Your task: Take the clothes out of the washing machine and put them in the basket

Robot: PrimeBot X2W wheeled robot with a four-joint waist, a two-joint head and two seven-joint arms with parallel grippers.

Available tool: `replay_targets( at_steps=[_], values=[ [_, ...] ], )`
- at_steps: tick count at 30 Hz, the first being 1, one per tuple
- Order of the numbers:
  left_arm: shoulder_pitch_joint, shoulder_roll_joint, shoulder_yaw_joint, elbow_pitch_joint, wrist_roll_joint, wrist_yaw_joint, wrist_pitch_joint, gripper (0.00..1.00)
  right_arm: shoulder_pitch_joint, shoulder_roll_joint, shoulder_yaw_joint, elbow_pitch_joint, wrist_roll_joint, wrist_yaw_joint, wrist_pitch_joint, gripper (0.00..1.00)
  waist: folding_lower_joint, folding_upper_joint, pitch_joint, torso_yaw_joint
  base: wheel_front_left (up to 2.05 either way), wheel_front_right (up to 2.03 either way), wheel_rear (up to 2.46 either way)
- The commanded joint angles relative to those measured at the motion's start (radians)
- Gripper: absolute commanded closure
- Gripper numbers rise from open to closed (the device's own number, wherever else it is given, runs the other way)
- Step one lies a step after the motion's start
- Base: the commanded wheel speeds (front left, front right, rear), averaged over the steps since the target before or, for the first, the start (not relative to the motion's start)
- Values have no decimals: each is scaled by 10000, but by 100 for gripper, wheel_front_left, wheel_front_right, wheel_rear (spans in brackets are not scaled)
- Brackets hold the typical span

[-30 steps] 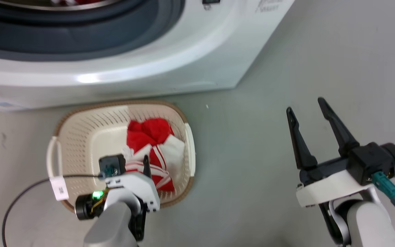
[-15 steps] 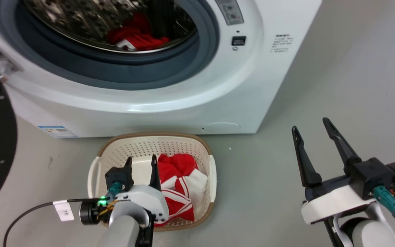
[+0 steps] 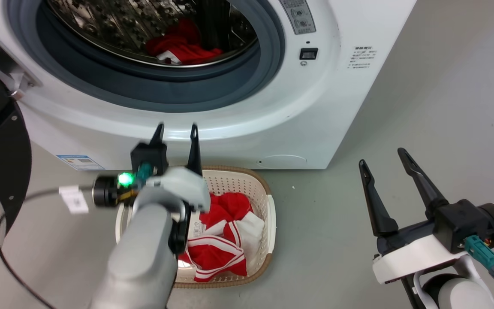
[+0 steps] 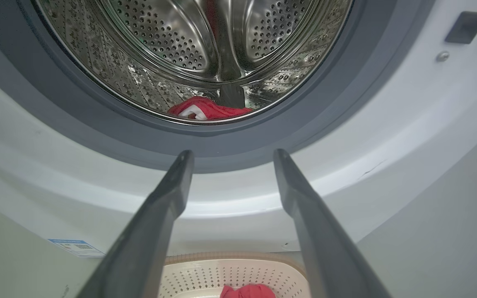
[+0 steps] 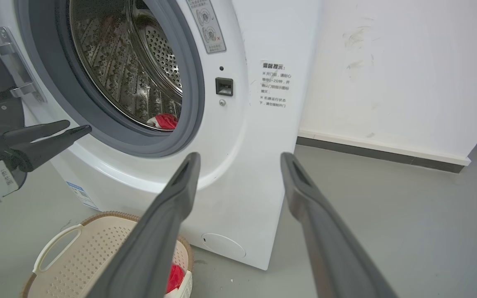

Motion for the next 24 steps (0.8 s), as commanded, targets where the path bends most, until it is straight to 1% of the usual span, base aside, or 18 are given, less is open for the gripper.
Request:
replay_targets(
  at_steps=[1, 2, 3, 4, 12, 19, 22, 24],
  values=[
    [-556, 44, -11, 392, 91, -156, -26, 0, 0, 30, 53, -62, 42, -7, -17, 0, 1, 0, 138, -90, 0, 0, 0],
    [-556, 44, -11, 392, 91, -156, -26, 0, 0, 30, 53, -62, 42, -7, -17, 0, 1, 0, 138, -90, 0, 0, 0],
    [-1177, 123, -50, 1054, 121, -303, -16, 0, -74, 31, 130, -38, 78, -7, -49, 0, 1, 0, 268, -219, 0, 0, 0],
    [-1501, 159, -38, 1377, 108, -361, 12, 0, -121, 31, 161, -15, 86, -7, -77, 0, 1, 0, 342, -287, 0, 0, 0],
    [-3835, 713, -133, 3595, 272, -553, 655, 0, -416, 32, 338, 199, 274, -7, -289, 0, 1, 0, 1114, -993, 0, 0, 0],
    [-5688, 1300, -294, 4910, 445, -739, 1495, 0, -679, 32, 519, 377, 415, -7, -514, 0, 1, 0, 1803, -1388, 0, 0, 0],
    [-6454, 1663, -422, 5275, 564, -848, 1878, 0, -819, 32, 672, 471, 482, -7, -631, 0, 1, 0, 2121, -1588, 0, 0, 0],
    [-6865, 1802, -556, 5487, 678, -903, 2167, 0, -933, 32, 746, 578, 487, -7, -699, 0, 1, 0, 2315, -1713, 0, 0, 0]
  ],
)
